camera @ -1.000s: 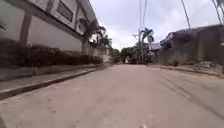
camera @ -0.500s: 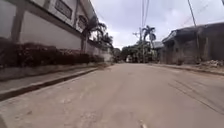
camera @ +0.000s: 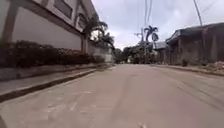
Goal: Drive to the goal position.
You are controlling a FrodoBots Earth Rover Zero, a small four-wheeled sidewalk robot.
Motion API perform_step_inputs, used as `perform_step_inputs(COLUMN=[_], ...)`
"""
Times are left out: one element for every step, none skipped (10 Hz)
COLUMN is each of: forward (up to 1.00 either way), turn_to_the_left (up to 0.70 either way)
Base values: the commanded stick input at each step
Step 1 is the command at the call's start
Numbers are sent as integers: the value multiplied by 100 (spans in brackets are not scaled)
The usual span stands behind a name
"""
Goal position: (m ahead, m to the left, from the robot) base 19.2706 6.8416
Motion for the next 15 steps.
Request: perform_step_inputs(forward=[100, 100, 100, 100, 100, 100, 100, 100, 100, 100, 100, 100, 100, 100, 100], turn_to_the_left=[0, 0, 0, 0, 0, 0, 0, 0, 0, 0, 0, 0, 0, 0, 0])
